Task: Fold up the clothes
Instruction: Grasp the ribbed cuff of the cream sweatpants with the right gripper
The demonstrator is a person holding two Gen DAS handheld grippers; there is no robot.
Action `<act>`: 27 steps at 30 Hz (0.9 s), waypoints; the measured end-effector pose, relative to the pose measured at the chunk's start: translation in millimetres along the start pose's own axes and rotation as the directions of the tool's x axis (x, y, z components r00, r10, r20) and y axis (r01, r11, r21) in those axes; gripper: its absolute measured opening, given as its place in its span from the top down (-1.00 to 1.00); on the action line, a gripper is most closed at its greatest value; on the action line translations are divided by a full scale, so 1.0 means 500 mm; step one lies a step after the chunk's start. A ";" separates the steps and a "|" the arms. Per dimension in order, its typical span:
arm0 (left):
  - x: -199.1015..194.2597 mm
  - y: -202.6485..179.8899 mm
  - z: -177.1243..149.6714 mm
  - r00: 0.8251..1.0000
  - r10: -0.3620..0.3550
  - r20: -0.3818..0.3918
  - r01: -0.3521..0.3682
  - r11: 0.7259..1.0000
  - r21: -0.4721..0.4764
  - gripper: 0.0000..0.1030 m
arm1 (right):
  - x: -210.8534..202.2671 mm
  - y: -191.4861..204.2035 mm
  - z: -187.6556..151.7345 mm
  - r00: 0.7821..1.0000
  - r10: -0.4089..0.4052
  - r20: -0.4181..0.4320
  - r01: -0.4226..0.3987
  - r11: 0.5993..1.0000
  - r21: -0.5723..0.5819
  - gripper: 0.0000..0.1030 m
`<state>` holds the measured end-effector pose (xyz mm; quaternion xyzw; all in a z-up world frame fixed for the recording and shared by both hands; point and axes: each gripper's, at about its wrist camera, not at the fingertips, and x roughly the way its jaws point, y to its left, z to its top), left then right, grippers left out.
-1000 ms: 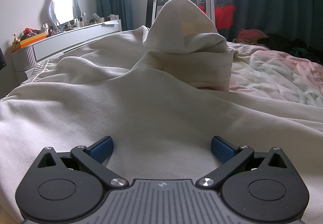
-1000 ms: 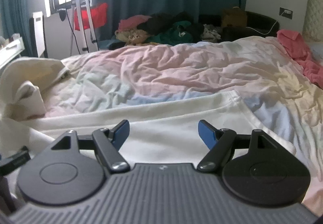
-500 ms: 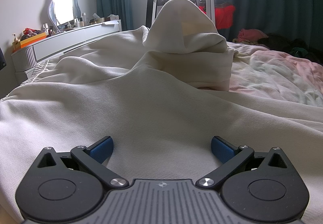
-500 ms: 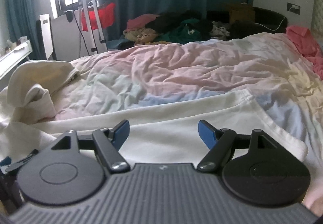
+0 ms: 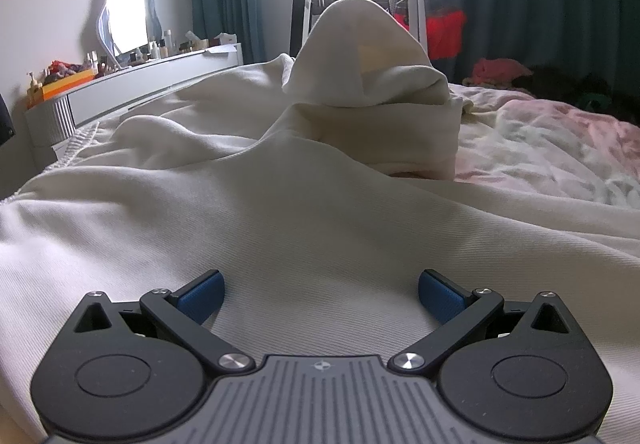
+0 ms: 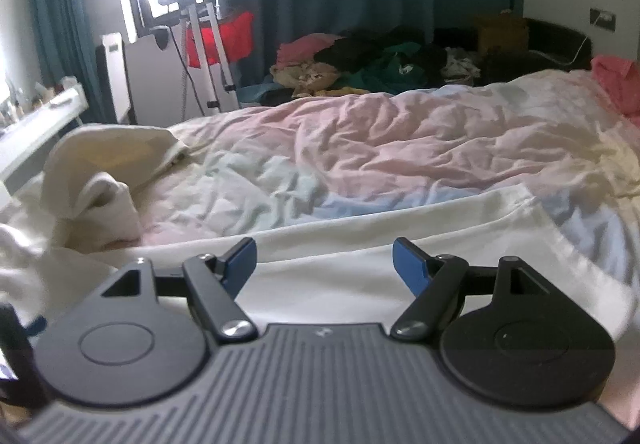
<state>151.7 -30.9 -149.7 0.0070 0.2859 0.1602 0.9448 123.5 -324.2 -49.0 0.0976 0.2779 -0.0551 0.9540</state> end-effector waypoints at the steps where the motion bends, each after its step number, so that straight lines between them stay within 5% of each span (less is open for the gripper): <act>1: 0.000 0.001 0.000 1.000 -0.002 0.000 0.002 1.000 -0.003 -1.00 | -0.002 0.000 0.000 1.000 0.008 0.003 -0.008 1.000 0.007 -0.49; 10: -0.002 0.002 0.002 1.000 -0.006 -0.011 0.006 1.000 0.020 -1.00 | -0.022 0.019 -0.006 0.997 0.064 0.045 -0.065 0.998 0.020 -0.49; 14: -0.017 0.036 0.016 0.987 -0.153 -0.056 0.155 0.987 0.033 -1.00 | -0.026 0.037 -0.016 0.992 0.110 0.064 -0.113 0.992 0.052 -0.49; 21: -0.105 0.161 0.089 0.975 -0.224 0.009 0.224 0.972 -0.071 -0.99 | -0.022 0.085 -0.056 0.976 0.207 0.068 -0.210 0.976 0.053 -0.49; 27: -0.208 0.245 0.189 0.958 -0.245 0.148 0.243 0.970 0.027 -1.00 | 0.046 0.133 -0.053 0.950 0.312 0.011 -0.312 0.949 0.051 -0.50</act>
